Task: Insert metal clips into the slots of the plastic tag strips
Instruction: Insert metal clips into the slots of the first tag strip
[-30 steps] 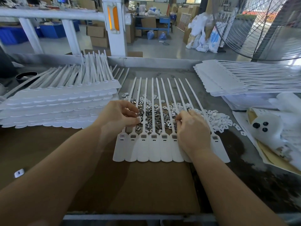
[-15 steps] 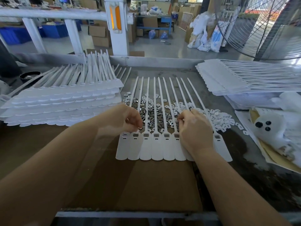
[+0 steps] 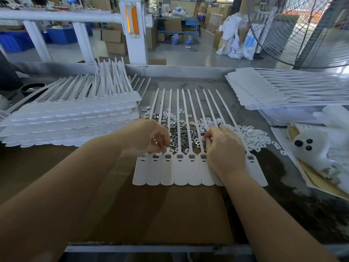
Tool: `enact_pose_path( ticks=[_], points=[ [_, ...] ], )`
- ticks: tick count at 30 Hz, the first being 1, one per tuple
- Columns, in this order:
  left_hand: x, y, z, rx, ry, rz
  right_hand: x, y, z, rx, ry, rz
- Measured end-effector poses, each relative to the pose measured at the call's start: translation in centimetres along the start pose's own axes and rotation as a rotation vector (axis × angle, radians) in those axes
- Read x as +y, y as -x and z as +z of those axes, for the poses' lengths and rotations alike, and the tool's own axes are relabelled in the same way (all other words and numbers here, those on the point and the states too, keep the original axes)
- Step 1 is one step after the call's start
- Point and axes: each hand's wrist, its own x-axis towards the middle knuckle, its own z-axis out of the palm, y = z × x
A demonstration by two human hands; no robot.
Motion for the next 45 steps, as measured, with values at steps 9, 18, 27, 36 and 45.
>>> enact_pose_path(
  ticks=[9, 18, 27, 36, 45],
  points=[
    [2.2, 1.7, -0.7, -0.067, 0.176, -0.01, 0.1, 0.0, 0.0, -0.005, 0.009, 0.002],
    [1.6, 2.4, -0.9, -0.022, 0.278, -0.007, 0.0, 0.1, -0.1, -0.002, 0.009, 0.004],
    [1.3, 2.6, -0.5, -0.003, 0.298, -0.033, 0.0, 0.0, -0.2, -0.012, 0.002, 0.006],
    [1.3, 2.2, -0.4, 0.01, 0.183, -0.084, -0.1, 0.1, -0.2, -0.017, -0.007, 0.013],
    [1.5, 2.0, -0.7, -0.037, 0.078, -0.188, -0.1, 0.1, -0.3, -0.018, -0.005, 0.013]
  ],
)
